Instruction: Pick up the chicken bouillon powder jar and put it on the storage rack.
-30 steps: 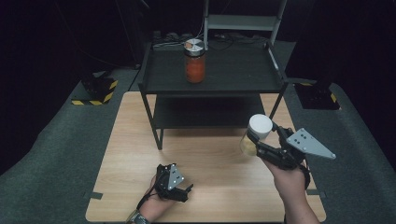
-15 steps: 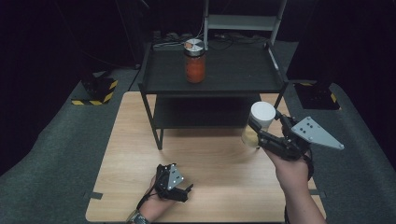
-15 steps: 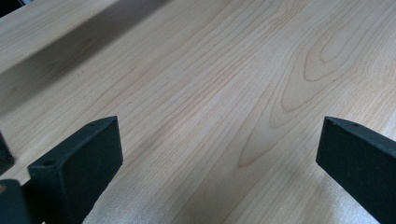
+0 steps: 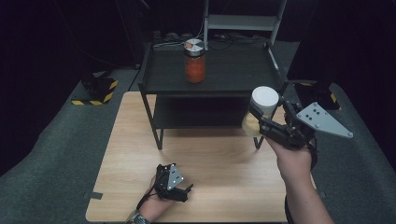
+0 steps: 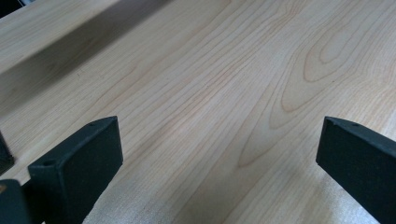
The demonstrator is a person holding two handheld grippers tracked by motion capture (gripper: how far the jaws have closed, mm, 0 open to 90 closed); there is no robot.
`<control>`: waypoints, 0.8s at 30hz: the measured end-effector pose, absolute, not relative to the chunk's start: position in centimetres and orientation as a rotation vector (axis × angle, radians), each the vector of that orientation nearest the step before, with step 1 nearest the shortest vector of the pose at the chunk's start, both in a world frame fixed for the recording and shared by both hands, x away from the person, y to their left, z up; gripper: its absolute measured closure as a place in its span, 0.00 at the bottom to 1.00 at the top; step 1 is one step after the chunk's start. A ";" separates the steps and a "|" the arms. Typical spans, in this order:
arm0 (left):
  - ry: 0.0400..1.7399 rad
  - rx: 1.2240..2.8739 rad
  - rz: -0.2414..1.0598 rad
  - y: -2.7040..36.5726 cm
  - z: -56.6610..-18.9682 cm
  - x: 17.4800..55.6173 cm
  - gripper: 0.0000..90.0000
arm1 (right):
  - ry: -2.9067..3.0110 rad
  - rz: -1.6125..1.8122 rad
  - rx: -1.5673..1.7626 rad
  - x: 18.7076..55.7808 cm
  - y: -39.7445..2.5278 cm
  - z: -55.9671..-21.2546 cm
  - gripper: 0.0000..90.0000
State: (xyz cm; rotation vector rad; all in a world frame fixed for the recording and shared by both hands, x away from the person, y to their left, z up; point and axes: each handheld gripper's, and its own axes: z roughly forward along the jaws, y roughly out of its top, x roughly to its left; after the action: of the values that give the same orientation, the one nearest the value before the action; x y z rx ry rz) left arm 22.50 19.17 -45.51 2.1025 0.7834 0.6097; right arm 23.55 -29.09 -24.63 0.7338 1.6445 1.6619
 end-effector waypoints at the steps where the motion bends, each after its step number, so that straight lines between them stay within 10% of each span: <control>1: 0.783 2.102 0.610 19.2 -45.5 22.5 0.01 | 1.641 1.662 0.729 23.6 -29.0 -24.4 0.37; 24: 0.777 2.103 0.607 19.2 -45.5 22.5 0.01 | 1.559 1.666 0.720 25.5 -26.6 -20.0 0.37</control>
State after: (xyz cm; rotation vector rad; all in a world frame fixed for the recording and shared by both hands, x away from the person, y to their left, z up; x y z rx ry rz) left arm 22.48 19.22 -45.52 2.1031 0.7774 0.6075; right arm 25.52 -26.64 -20.04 0.7205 1.5590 1.6658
